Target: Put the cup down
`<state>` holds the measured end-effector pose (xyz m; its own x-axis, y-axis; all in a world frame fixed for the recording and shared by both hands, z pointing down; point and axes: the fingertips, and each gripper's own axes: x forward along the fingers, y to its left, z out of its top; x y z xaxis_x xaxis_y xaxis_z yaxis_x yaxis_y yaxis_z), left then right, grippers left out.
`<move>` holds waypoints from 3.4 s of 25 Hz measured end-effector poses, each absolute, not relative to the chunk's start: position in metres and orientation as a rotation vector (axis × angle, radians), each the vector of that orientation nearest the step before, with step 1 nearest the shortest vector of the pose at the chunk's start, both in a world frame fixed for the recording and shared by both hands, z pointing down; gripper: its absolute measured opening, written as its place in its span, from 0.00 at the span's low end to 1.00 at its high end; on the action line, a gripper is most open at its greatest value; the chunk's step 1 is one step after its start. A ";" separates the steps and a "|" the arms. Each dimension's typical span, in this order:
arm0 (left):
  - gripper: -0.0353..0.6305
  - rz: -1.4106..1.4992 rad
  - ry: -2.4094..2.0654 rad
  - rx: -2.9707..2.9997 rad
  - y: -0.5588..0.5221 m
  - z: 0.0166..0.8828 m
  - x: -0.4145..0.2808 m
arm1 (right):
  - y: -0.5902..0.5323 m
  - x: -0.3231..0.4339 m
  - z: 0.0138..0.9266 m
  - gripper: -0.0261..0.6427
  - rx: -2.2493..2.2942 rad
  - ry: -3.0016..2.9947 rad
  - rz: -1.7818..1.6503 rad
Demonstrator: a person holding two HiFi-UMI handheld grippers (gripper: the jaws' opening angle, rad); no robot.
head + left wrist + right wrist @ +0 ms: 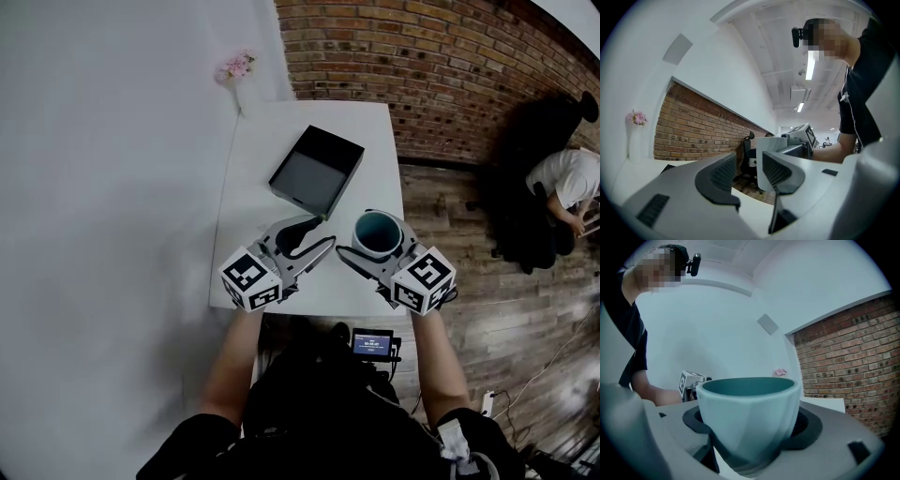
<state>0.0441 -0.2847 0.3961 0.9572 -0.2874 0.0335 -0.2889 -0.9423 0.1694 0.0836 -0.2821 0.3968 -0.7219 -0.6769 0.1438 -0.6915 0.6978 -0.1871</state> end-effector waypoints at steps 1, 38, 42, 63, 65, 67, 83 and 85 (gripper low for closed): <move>0.32 0.014 -0.434 2.936 -0.286 0.397 0.044 | -0.284 0.083 0.397 0.64 1.145 -2.834 0.352; 0.29 0.043 -0.461 2.948 -0.371 0.425 0.043 | -0.495 0.104 0.469 0.64 1.247 -2.708 0.204; 0.29 0.030 -0.456 2.946 -0.383 0.430 0.043 | -0.516 0.102 0.482 0.64 1.234 -2.703 0.195; 0.29 0.044 -0.476 2.909 -0.423 0.460 0.042 | -0.601 0.110 0.530 0.64 1.266 -2.708 0.259; 0.29 0.045 -0.480 2.905 -0.424 0.461 0.042 | -0.604 0.111 0.533 0.64 1.262 -2.705 0.257; 0.29 0.050 -0.479 2.902 -0.425 0.463 0.043 | -0.605 0.111 0.536 0.64 1.260 -2.703 0.261; 0.29 0.034 -0.481 2.878 -0.429 0.473 0.049 | -0.594 0.113 0.542 0.64 1.247 -2.698 0.116; 0.29 0.029 -0.484 2.877 -0.430 0.472 0.049 | -0.595 0.112 0.542 0.64 1.250 -2.698 0.114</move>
